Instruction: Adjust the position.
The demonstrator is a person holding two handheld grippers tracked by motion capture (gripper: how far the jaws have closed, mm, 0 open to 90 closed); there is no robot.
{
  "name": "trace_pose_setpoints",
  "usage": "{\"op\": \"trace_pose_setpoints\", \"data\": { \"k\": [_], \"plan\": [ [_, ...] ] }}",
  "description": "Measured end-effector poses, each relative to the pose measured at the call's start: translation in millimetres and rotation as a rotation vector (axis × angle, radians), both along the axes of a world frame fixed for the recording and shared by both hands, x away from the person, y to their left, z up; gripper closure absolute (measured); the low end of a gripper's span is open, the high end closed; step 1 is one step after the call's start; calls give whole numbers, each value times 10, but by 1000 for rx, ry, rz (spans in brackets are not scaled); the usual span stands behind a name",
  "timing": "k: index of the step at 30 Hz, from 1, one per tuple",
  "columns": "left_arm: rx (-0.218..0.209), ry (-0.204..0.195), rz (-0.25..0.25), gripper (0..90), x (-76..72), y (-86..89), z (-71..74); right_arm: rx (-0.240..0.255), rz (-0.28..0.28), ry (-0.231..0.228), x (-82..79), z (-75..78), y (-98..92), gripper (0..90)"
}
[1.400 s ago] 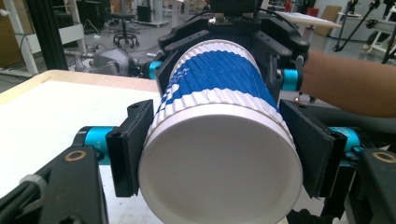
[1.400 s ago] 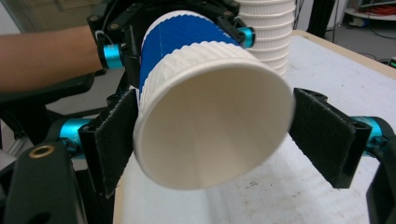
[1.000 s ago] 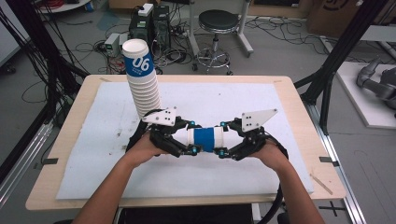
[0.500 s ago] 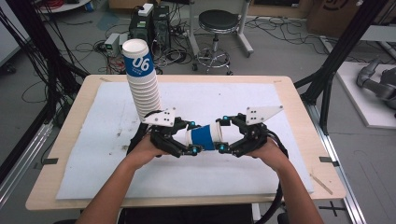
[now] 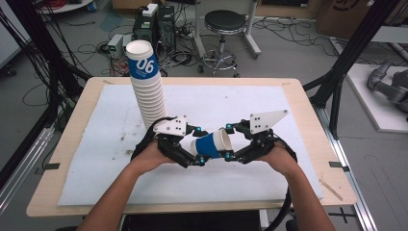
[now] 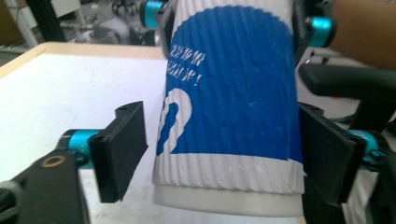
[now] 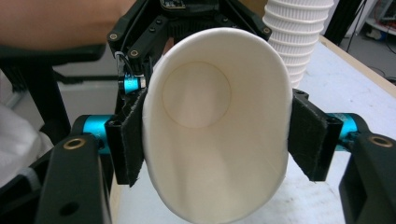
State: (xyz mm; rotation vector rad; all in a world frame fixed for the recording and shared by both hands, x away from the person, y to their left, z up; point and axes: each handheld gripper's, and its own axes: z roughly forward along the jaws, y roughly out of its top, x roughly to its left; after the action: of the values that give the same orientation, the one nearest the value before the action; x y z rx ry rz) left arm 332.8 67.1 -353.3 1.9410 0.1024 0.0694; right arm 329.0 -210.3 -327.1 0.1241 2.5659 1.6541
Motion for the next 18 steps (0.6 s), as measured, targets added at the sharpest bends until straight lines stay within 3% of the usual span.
{"op": "trace_pose_setpoints", "data": {
  "k": [3, 5, 7, 9, 11, 14, 17, 18],
  "plan": [
    [34, -11, -2, 210, 9, -11, -18, -31, -7, 2, 7, 46, 5, 304],
    [42, -22, -23, 289, 7, -20, -28, -66, -12, -12, 14, 69, 22, 303],
    [37, -23, -32, 296, 19, -18, -35, -81, -12, -10, 16, 78, 30, 295],
    [3, -4, -27, 295, 20, -18, -47, -62, -22, 15, 25, 75, 30, 233],
    [-31, 2, -10, 292, 27, 3, -62, 15, -61, 52, 25, 64, 29, 195],
    [-135, 32, 7, 293, 43, 60, -107, 147, -99, 89, 34, 50, -12, 186],
    [-182, 37, 7, 294, 49, 101, -121, 135, -121, 96, 53, 13, -10, 158],
    [-178, 35, 3, 293, 46, 100, -123, 126, -112, 105, 54, -3, 6, 158]
  ]
}}
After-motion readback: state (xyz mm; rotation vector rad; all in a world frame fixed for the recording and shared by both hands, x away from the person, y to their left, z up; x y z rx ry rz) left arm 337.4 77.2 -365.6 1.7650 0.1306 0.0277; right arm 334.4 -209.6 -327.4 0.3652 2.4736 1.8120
